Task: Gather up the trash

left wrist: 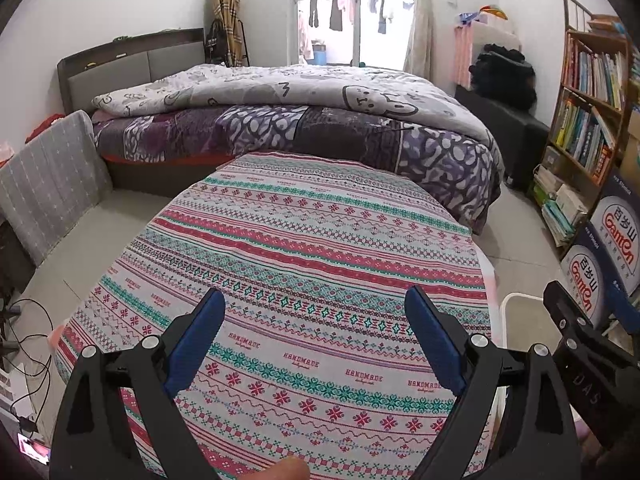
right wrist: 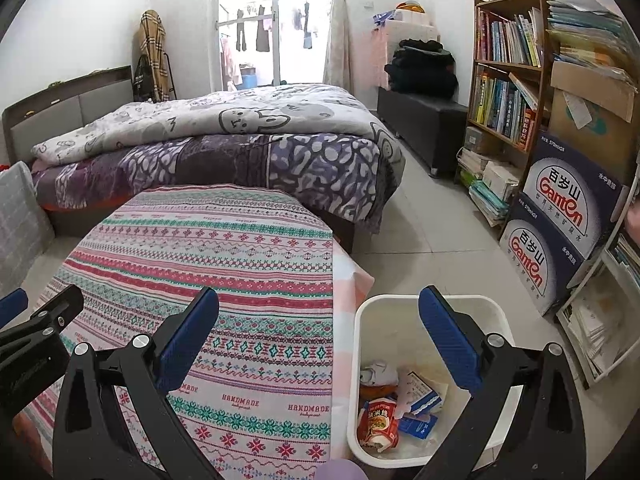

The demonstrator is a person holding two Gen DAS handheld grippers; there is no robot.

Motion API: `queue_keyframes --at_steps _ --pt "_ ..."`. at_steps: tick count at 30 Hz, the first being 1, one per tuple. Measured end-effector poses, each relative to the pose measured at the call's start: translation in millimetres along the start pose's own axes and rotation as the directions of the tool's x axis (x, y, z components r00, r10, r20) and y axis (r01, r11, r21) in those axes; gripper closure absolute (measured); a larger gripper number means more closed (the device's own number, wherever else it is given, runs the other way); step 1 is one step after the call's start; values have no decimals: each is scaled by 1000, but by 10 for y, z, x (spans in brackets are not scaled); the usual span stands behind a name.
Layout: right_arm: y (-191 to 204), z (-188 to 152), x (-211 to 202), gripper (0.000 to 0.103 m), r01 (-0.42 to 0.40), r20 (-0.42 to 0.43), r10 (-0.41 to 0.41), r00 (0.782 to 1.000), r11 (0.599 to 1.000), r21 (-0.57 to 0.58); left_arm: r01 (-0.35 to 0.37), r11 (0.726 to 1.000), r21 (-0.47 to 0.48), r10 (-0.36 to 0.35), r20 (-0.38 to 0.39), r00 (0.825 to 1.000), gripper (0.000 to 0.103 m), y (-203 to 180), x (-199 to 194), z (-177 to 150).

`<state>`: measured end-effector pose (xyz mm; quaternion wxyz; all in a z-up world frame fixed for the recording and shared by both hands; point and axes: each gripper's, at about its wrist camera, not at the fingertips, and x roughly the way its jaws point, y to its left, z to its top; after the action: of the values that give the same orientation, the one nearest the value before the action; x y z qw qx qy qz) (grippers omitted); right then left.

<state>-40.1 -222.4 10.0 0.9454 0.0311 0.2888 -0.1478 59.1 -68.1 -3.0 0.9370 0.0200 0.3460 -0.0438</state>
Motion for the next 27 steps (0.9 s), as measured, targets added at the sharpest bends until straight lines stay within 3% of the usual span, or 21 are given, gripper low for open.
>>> queue_keyframes --at_steps 27 --pt "5 -25 76 7 -22 -49 22 999 1000 -5 -13 1000 14 13 -1 1000 14 -5 49 -17"
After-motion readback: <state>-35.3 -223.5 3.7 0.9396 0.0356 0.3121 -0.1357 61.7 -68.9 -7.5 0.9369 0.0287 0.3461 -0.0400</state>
